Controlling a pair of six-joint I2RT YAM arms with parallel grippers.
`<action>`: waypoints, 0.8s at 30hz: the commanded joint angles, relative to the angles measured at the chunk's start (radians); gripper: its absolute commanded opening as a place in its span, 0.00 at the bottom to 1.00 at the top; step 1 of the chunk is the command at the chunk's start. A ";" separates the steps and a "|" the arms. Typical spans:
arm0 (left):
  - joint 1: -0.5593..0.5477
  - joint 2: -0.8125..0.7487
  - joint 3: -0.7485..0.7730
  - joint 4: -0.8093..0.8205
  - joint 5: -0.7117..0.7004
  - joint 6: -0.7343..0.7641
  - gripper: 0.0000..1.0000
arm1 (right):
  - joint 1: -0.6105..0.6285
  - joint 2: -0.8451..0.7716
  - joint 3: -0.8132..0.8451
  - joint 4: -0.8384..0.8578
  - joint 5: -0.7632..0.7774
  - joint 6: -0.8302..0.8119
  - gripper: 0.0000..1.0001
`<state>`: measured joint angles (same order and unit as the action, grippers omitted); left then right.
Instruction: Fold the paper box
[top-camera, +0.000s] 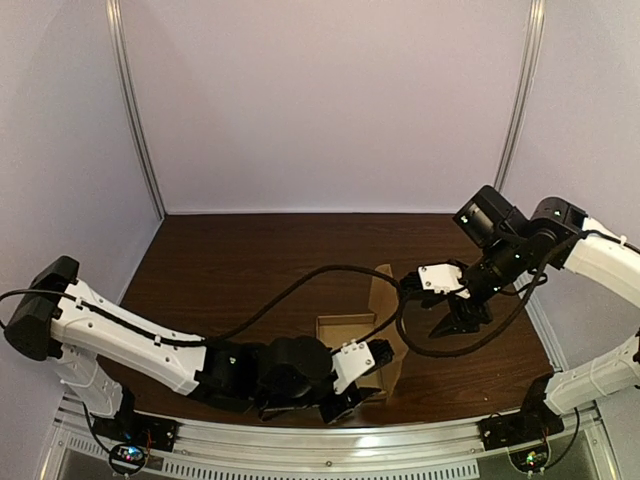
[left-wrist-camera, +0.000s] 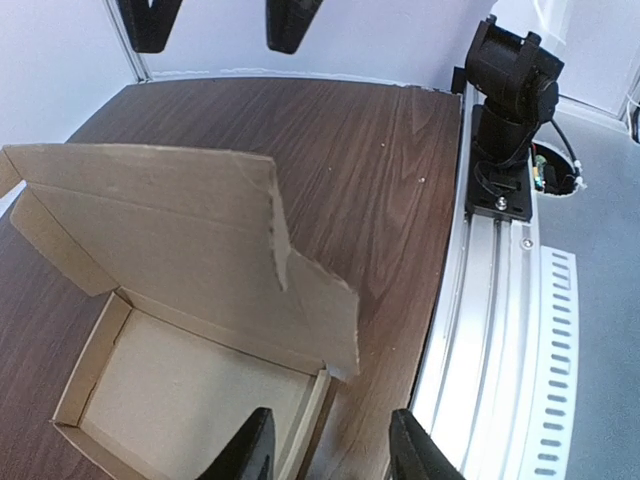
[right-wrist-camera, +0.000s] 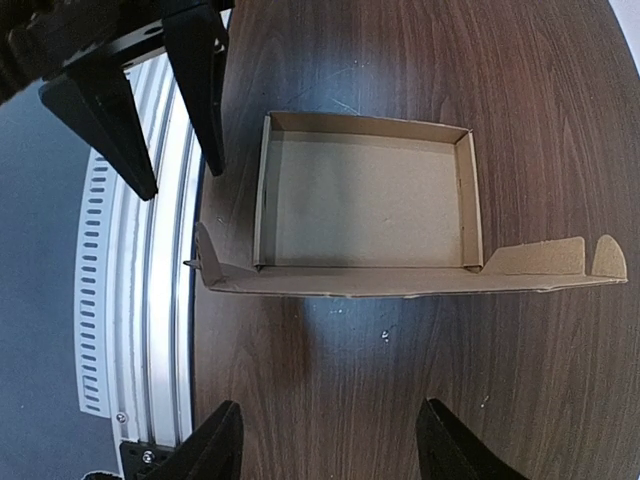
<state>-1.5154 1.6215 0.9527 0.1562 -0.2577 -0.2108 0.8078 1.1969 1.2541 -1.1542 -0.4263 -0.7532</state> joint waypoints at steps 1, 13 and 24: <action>-0.047 0.079 0.077 -0.012 -0.192 -0.079 0.42 | -0.013 0.008 0.018 -0.006 0.028 0.021 0.60; -0.049 0.190 0.182 0.005 -0.114 -0.092 0.43 | -0.026 0.012 -0.008 0.036 0.050 0.045 0.60; -0.047 0.239 0.187 0.053 -0.200 -0.080 0.19 | -0.035 -0.008 -0.019 0.029 0.040 0.039 0.60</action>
<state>-1.5635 1.8332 1.1225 0.1631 -0.4362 -0.3054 0.7818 1.2011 1.2507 -1.1267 -0.4007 -0.7258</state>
